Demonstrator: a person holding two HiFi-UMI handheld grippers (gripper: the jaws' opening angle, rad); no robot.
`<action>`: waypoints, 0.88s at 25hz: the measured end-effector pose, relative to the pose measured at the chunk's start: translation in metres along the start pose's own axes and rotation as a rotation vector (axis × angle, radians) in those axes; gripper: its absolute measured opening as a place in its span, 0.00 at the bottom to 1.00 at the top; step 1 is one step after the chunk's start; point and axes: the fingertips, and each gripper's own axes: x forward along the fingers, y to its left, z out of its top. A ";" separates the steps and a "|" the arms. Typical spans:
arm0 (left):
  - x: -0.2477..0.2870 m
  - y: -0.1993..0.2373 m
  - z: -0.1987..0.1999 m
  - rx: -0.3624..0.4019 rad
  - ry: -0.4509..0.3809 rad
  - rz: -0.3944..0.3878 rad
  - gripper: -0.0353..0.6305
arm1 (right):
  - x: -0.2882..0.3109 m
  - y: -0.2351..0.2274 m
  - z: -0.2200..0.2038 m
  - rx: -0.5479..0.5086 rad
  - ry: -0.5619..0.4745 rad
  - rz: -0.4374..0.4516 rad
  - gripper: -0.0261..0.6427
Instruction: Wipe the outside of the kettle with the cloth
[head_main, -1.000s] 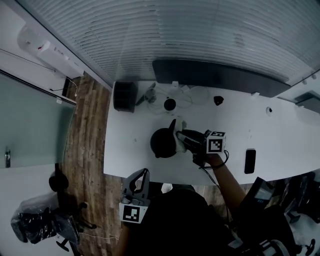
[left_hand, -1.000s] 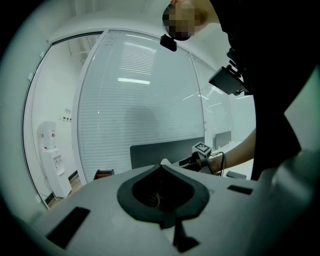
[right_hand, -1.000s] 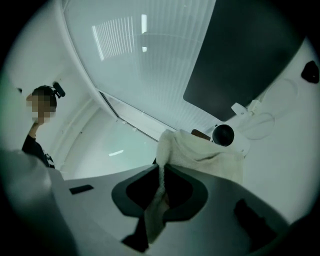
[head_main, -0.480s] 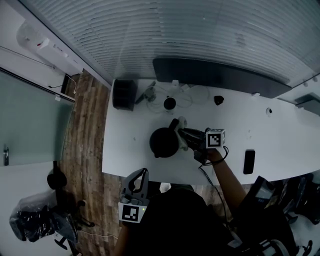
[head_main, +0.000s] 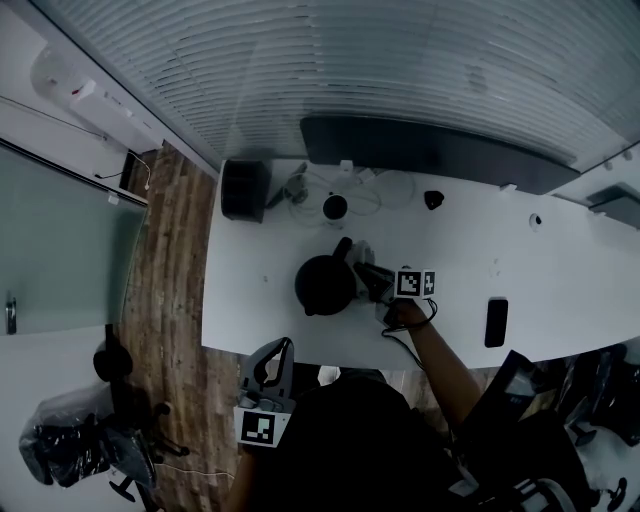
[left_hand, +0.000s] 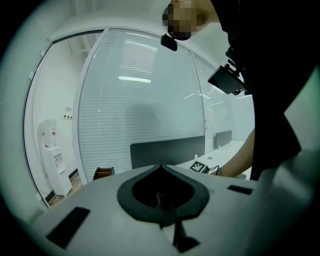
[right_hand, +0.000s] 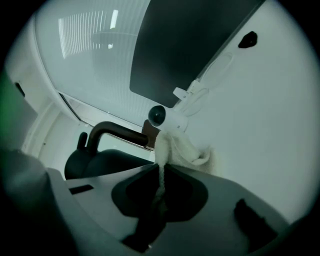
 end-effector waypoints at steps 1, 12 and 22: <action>0.000 -0.001 0.000 0.001 0.001 -0.005 0.06 | -0.001 -0.007 -0.005 0.006 0.002 -0.024 0.08; 0.007 -0.001 0.000 -0.012 -0.016 -0.059 0.06 | -0.074 0.110 0.037 -0.129 -0.239 0.145 0.08; 0.018 -0.019 0.027 -0.094 -0.035 -0.506 0.27 | -0.138 0.284 -0.010 -0.433 -0.269 0.439 0.08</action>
